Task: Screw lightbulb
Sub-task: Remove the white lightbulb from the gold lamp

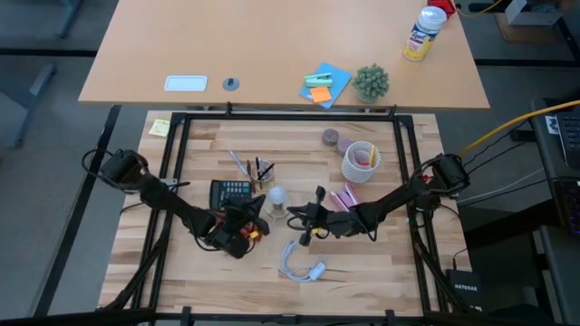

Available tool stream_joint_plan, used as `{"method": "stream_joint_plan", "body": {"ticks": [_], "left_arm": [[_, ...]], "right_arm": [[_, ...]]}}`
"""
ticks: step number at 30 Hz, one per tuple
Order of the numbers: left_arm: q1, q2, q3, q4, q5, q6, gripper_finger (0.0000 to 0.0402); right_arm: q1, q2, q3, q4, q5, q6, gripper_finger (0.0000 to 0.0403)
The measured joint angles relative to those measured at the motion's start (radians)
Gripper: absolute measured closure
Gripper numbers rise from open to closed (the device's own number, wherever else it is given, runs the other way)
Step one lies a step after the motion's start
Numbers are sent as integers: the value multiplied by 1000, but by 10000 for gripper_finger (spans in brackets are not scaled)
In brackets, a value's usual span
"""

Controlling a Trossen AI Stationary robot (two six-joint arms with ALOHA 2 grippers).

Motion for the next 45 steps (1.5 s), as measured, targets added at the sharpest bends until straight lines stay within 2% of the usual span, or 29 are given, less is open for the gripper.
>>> {"method": "stream_joint_plan", "body": {"ticks": [6, 15, 24, 32, 35, 40, 45], "left_arm": [[66, 0, 0, -41, 36, -6, 402], [76, 0, -1, -42, 130, 7, 401], [27, 0, -1, -31, 178, -11, 401], [-19, 1, -1, 4, 168, -5, 401], [-41, 1, 0, 4, 129, -19, 401], [-79, -4, 0, 15, -88, -42, 401], [-64, -12, 0, 16, -109, -9, 401]], "right_arm": [[-50, 0, 0, -33, -25, 0, 395], [-125, -1, -1, -41, -111, 6, 395], [-136, -1, -1, -45, -52, 7, 395], [-157, -1, -1, -45, -45, 7, 395], [-163, -1, -1, -44, -41, 1, 395], [-138, -47, -1, -37, -40, -68, 395], [-78, -124, 0, -36, -48, -79, 395]]}}
